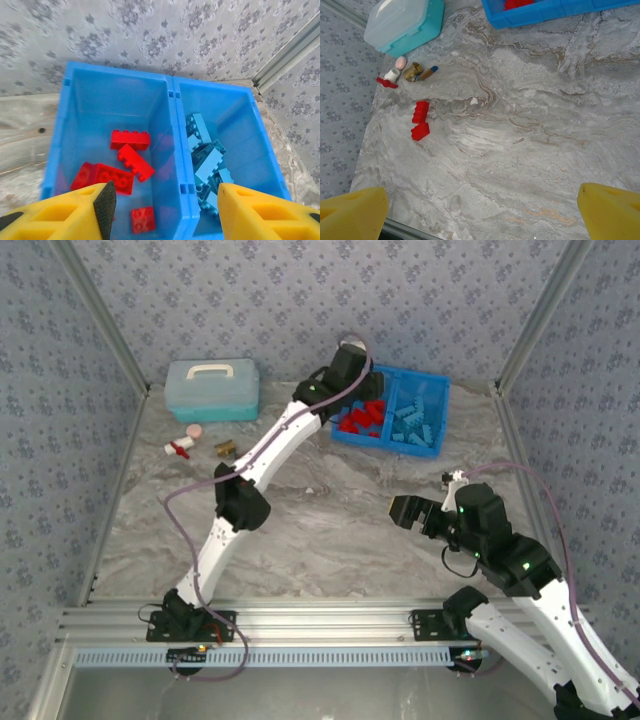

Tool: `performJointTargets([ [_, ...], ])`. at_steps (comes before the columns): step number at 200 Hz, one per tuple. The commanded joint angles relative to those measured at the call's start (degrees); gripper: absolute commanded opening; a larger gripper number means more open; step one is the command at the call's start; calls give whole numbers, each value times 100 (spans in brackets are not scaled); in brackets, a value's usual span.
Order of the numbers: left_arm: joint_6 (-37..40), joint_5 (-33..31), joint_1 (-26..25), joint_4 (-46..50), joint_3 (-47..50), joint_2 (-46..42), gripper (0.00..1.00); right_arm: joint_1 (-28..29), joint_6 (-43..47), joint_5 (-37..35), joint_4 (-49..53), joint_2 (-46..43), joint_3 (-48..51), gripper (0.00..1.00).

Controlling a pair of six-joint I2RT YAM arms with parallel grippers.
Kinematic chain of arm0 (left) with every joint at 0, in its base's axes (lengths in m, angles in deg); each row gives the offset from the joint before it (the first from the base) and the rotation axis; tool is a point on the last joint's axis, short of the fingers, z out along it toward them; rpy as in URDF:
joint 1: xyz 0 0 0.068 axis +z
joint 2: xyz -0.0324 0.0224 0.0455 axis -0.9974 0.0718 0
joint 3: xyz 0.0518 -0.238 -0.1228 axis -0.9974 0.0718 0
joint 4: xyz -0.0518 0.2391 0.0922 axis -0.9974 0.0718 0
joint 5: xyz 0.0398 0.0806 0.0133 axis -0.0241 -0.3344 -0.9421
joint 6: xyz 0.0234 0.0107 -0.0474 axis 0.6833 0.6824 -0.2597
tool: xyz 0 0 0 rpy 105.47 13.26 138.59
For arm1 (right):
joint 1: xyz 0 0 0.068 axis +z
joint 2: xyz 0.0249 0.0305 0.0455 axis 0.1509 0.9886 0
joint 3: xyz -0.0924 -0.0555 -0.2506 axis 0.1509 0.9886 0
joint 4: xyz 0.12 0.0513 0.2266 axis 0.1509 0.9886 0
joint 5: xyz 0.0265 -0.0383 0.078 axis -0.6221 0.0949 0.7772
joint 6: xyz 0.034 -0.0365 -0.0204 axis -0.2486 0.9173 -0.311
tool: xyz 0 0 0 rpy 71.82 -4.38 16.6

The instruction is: Sort the legos into containers by color

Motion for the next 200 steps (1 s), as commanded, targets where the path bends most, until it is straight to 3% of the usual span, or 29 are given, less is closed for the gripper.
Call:
performJointTargets([
  [1, 23, -476, 18, 890, 483, -1406, 58, 38, -15, -122, 10, -55, -124, 100],
  [34, -75, -1114, 21, 650, 3401, -3412, 58, 32, -45, -92, -168, 20, -53, 100],
  [64, -687, -1580, 89, 357, 6006, -5123, 59, 40, -65, -24, -308, 123, 31, 100],
  [110, -2026, -1644, 220, 501, 8819, -6506, 59, 41, -142, 127, -524, 298, 174, 100],
  [153, -2583, -1056, 643, 31, 10362, -6745, 63, 49, -128, 129, -429, 310, 158, 100],
  [168, -2611, -928, 771, -366, 10618, -6745, 71, 57, -113, 122, -385, 300, 149, 100],
  [185, -2480, -655, 961, -593, 10780, -6645, 90, 49, -109, 102, -355, 279, 146, 100],
  [200, -2285, -374, 1141, -762, 10843, -6499, 93, 56, -119, 94, -332, 265, 143, 100],
])
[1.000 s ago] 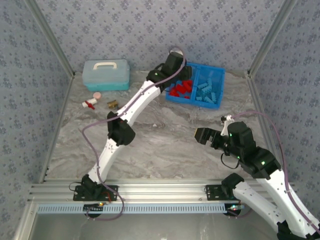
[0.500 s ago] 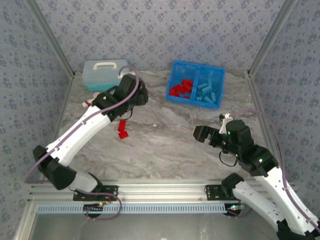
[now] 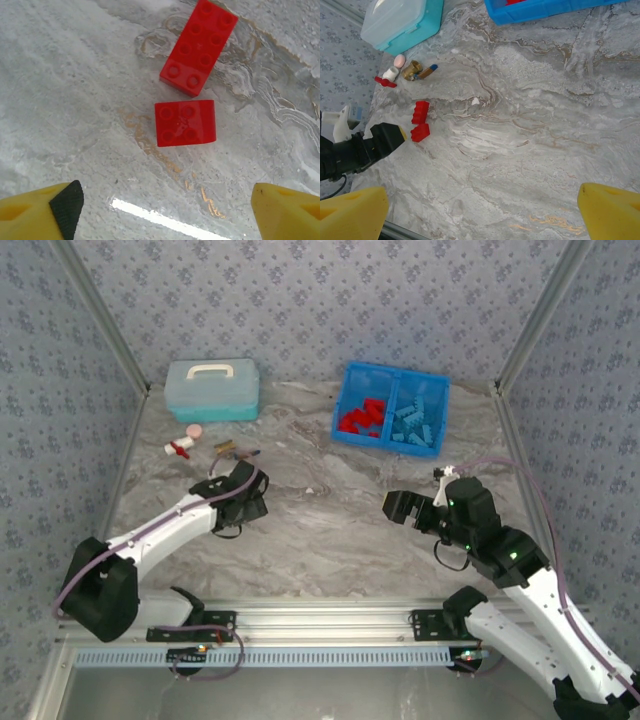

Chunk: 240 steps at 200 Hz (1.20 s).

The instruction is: Sort the legos into containers by color

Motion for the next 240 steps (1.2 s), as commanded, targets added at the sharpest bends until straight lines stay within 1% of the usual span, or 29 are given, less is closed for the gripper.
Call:
performJointTargets([
  [1, 132, 495, 239, -573, 59, 30, 93, 41, -54, 26, 77, -63, -15, 100],
  [23, 287, 671, 502, -701, 100, 218, 93, 45, -50, 7, 85, -63, -7, 100],
  [44, 321, 939, 698, -929, 116, 379, 90, 43, -51, -9, 91, -62, -8, 100],
  [71, 389, 1092, 727, -987, -63, 789, 88, 40, -52, -14, 99, -63, -20, 100],
  [105, 497, 956, 727, -858, -335, 1327, 82, 38, -37, -31, 200, -97, -59, 100],
  [132, 512, 717, 727, -671, -431, 1568, 74, 39, -44, -125, 266, -209, -37, 100],
  [159, 542, 718, 728, -719, -424, 1751, 68, 41, -48, -130, 235, -255, 6, 100],
  [192, 529, 839, 727, -793, -450, 1949, 54, 38, -70, -109, 241, -254, 5, 100],
  [222, 435, 851, 727, -753, -410, 1901, 43, 41, -63, -128, 270, -263, -16, 100],
  [240, 420, 868, 727, -713, -381, 1765, 39, 39, -91, -120, 252, -258, -18, 100],
])
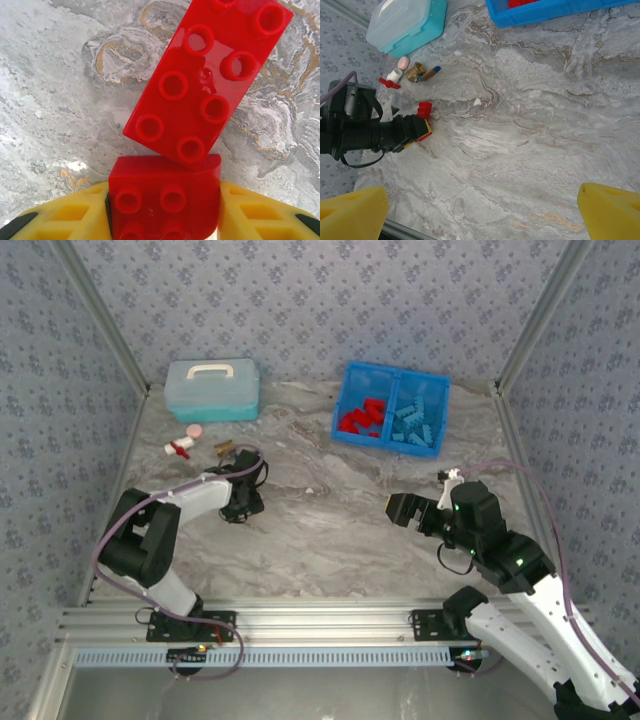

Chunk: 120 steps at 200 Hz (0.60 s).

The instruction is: Sort the legos into containers by color

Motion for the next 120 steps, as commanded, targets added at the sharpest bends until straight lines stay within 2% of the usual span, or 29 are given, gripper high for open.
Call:
performJointTargets([
  [1, -52, 86, 18, 122, 29, -76, 39, 43, -88, -113, 139, -32, -17, 100],
  [40, -131, 244, -40, 308, 66, -976, 36, 38, -115, -110, 124, -39, -16, 100],
  [76, -167, 416, -381, 92, -305, -1950, 35, 43, -145, -122, 75, -31, -14, 100],
  [99, -95, 654, -604, -460, -805, -2030, 34, 38, -142, -121, 76, -31, -34, 100],
  [120, 46, 887, -808, -1237, -1303, -1756, 34, 42, -141, -126, 137, -31, -51, 100],
])
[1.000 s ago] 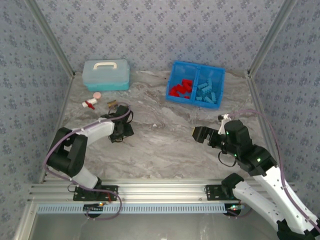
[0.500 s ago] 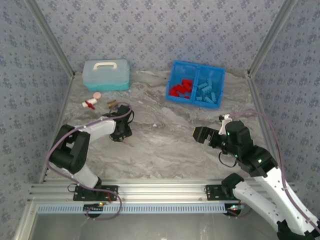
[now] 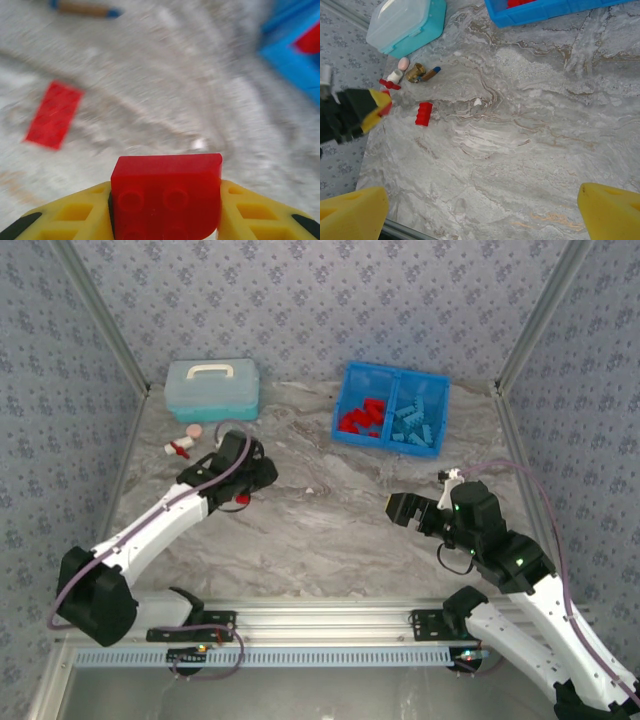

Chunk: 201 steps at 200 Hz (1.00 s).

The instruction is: Sort the legos into containers by color

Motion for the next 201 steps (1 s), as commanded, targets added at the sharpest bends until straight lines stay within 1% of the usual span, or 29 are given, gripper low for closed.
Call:
performJointTargets([
  [1, 143, 391, -198, -1001, -584, 233, 34, 40, -82, -129, 140, -31, -51, 100],
  [18, 208, 547, -329, -1368, -1185, 790, 33, 43, -82, -132, 142, -39, -60, 100],
  [33, 315, 574, -486, -1335, -1932, 1477, 33, 38, -80, -137, 117, -31, -60, 100],
  [56, 488, 378, -697, -781, -3406, 2692, 33, 38, -68, -139, 111, -30, -60, 100],
  [80, 778, 43, -871, -423, -4887, 3975, 33, 40, -69, -128, 184, -28, -95, 100],
  [120, 1529, -406, -894, 529, -7475, 5989, 33, 47, -88, -176, 324, -126, -132, 100],
  [144, 1929, -446, -899, 588, -8693, 6840, 33, 41, -52, -254, 335, -220, -96, 100],
  [168, 2237, -625, -898, 407, -9501, 7439, 34, 39, -3, -278, 457, -223, -149, 100],
  [192, 2456, -1141, -887, -196, -9577, 7652, 36, 44, 24, -293, 577, -239, -204, 100],
  [201, 2557, -1219, -877, -464, -9592, 7717, 37, 40, 33, -313, 632, -249, -233, 100],
])
